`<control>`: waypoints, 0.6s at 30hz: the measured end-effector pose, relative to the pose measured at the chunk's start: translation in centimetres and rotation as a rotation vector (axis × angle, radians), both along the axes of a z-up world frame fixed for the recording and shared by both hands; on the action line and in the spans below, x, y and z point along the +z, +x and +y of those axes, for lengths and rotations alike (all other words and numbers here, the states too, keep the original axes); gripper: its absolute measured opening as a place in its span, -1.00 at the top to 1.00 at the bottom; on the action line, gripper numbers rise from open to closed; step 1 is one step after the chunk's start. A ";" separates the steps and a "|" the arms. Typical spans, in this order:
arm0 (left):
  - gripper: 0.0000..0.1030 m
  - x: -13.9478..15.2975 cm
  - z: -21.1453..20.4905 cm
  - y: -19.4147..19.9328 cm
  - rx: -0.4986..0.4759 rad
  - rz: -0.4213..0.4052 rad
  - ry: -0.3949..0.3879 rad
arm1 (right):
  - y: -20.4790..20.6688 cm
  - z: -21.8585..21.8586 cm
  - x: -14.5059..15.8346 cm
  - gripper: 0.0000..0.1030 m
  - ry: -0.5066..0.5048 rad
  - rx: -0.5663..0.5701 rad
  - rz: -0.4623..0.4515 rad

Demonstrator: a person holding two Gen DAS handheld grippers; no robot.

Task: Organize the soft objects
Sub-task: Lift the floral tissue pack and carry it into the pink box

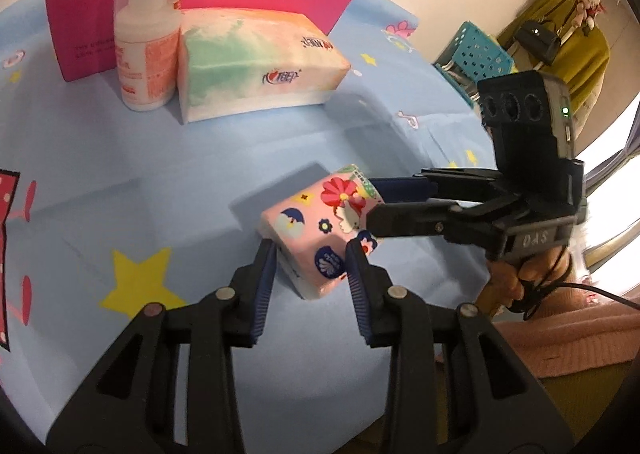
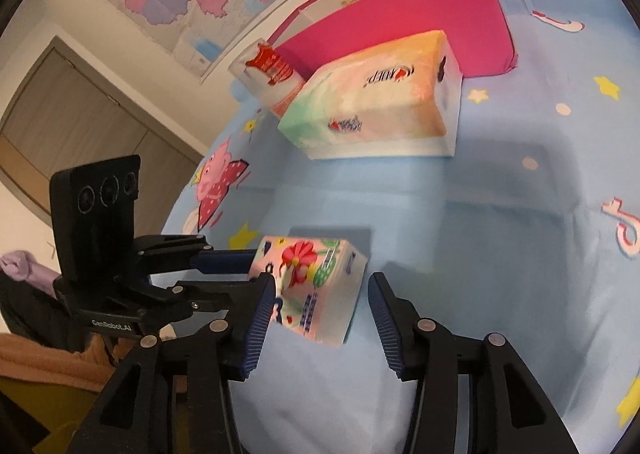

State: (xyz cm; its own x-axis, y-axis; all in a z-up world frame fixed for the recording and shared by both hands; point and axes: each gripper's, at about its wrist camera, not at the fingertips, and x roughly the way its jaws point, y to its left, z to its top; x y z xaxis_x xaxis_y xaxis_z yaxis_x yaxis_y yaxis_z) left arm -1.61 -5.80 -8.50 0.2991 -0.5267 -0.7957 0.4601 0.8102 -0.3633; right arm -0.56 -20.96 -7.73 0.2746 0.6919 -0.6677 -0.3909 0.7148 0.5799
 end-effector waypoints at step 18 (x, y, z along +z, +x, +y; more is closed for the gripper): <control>0.27 3.1 -1.1 0.5 0.003 -0.099 0.016 | -0.2 0.3 3.4 0.20 -0.047 -0.006 -0.114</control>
